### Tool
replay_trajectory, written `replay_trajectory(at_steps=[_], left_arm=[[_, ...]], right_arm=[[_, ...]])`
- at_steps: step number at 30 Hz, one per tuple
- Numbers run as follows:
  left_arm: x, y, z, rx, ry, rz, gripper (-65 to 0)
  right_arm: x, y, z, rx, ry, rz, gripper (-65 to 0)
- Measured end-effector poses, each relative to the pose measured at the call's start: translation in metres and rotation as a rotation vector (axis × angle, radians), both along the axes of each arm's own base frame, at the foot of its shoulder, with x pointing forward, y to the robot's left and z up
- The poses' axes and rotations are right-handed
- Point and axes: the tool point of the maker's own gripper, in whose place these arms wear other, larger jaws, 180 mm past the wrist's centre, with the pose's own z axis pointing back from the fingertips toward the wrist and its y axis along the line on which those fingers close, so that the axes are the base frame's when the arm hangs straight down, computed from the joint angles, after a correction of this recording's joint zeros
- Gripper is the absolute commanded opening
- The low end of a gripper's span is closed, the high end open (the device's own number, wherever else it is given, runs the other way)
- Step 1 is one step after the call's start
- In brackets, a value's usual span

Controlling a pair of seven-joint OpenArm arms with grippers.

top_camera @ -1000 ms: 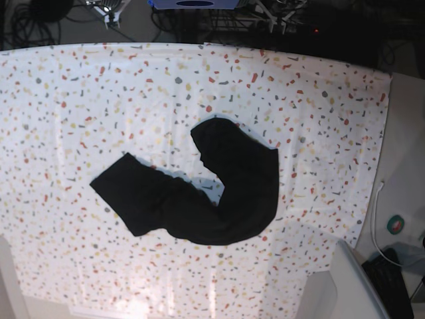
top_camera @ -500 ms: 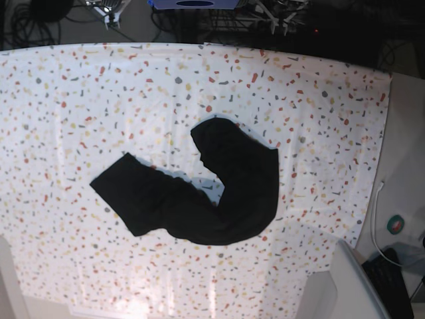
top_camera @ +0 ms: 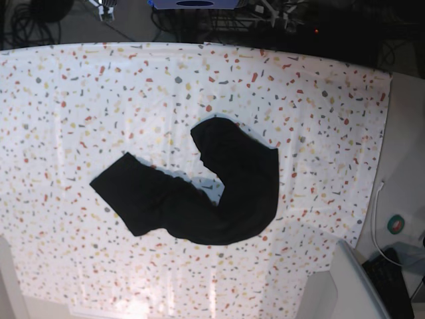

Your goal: Layout the t-shirt on the table in an organized manner, then fold the t-shirt properly

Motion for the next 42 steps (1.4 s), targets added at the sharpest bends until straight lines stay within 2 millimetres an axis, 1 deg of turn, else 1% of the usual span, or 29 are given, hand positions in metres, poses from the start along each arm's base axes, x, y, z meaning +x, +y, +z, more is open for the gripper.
replay_trajectory(at_steps=[1, 2, 3, 6, 8, 10, 12, 14, 16, 18, 20, 24, 26, 27, 28, 29, 31, 32, 33, 34, 35, 36, 37, 39, 40, 41, 42], left_arm=[[-0.001, 0.003, 0.006, 0.004, -0.019, -0.007, -65.0], [-0.008, 0.006, 0.013, 0.007, -0.032, -0.016, -65.0], [-0.011, 0.009, 0.020, 0.011, -0.047, -0.027, -65.0], [-0.018, 0.015, 0.043, 0.017, -0.094, -0.053, -65.0], [-0.009, 0.015, 0.060, 0.015, -0.159, -0.076, -65.0], [-0.001, 0.017, 0.077, 0.014, -0.210, -0.091, -65.0], [0.006, 0.032, 0.100, 0.033, -0.276, -0.011, -65.0], [0.009, 0.057, 0.123, 0.082, -0.319, 0.056, -65.0], [0.017, 0.079, 0.150, 0.128, -0.377, 0.091, -65.0], [0.037, 0.096, 0.178, 0.163, -0.460, 0.125, -65.0], [0.063, 0.105, 0.205, 0.177, -0.565, 0.151, -65.0], [0.110, 0.104, 0.243, 0.160, -0.722, 0.163, -65.0], [0.131, 0.102, 0.251, 0.155, -0.777, 0.161, -65.0], [0.143, 0.102, 0.253, 0.152, -0.808, 0.165, -65.0], [0.155, 0.101, 0.256, 0.145, -0.836, 0.170, -65.0], [0.164, 0.101, 0.257, 0.139, -0.848, 0.177, -65.0], [0.176, 0.103, 0.250, 0.135, -0.802, 0.207, -65.0], [0.180, 0.103, 0.245, 0.128, -0.769, 0.218, -65.0], [0.187, 0.104, 0.240, 0.120, -0.737, 0.231, -65.0], [0.193, 0.105, 0.239, 0.117, -0.722, 0.247, -65.0], [0.196, 0.108, 0.239, 0.112, -0.711, 0.260, -65.0], [0.202, 0.112, 0.241, 0.117, -0.713, 0.280, -65.0], [0.206, 0.120, 0.245, 0.134, -0.725, 0.303, -65.0], [0.215, 0.127, 0.253, 0.132, -0.758, 0.299, -65.0], [0.218, 0.127, 0.256, 0.120, -0.770, 0.278, -65.0], [0.220, 0.128, 0.259, 0.108, -0.779, 0.265, -65.0], [0.222, 0.130, 0.262, 0.109, -0.795, 0.284, -65.0]], right_arm=[[-0.004, -0.003, 0.004, -0.006, 0.001, 0.004, -65.0], [-0.008, -0.009, 0.009, -0.014, -0.011, 0.012, -65.0], [-0.010, -0.013, 0.014, -0.022, -0.008, 0.022, -65.0], [-0.009, -0.021, 0.037, -0.046, -0.060, 0.004, -65.0], [0.003, -0.026, 0.054, -0.065, -0.120, -0.044, -65.0], [0.013, -0.033, 0.071, -0.085, -0.144, -0.066, -65.0], [0.032, -0.041, 0.091, -0.107, -0.215, -0.069, -65.0], [0.047, -0.046, 0.110, -0.123, -0.256, -0.067, -65.0], [0.062, -0.045, 0.131, -0.129, -0.312, -0.057, -65.0], [0.080, -0.040, 0.150, -0.117, -0.362, -0.050, -65.0], [0.112, -0.039, 0.173, -0.122, -0.458, -0.041, -65.0], [0.192, -0.032, 0.223, -0.116, -0.703, -0.022, -65.0], [0.227, -0.014, 0.239, -0.087, -0.798, -0.002, -65.0], [0.243, 0.001, 0.243, -0.045, -0.836, 0.010, -65.0], [0.257, 0.021, 0.247, 0.004, -0.863, 0.037, -65.0], [0.267, 0.043, 0.249, 0.058, -0.867, 0.070, -65.0], [0.286, 0.082, 0.253, 0.135, -0.844, 0.138, -65.0], [0.293, 0.100, 0.257, 0.174, -0.835, 0.171, -65.0], [0.306, 0.115, 0.263, 0.189, -0.833, 0.212, -65.0], [0.318, 0.133, 0.269, 0.217, -0.850, 0.256, -65.0], [0.323, 0.150, 0.271, 0.239, -0.842, 0.305, -64.7], [0.328, 0.168, 0.270, 0.259, -0.825, 0.357, -56.9], [0.331, 0.188, 0.271, 0.292, -0.826, 0.393, -47.3], [0.334, 0.220, 0.267, 0.338, -0.810, 0.446, -31.7], [0.334, 0.234, 0.264, 0.360, -0.792, 0.464, -26.7], [0.338, 0.245, 0.259, 0.368, -0.779, 0.475, -25.8], [0.344, 0.254, 0.254, 0.370, -0.776, 0.490, -26.6]])
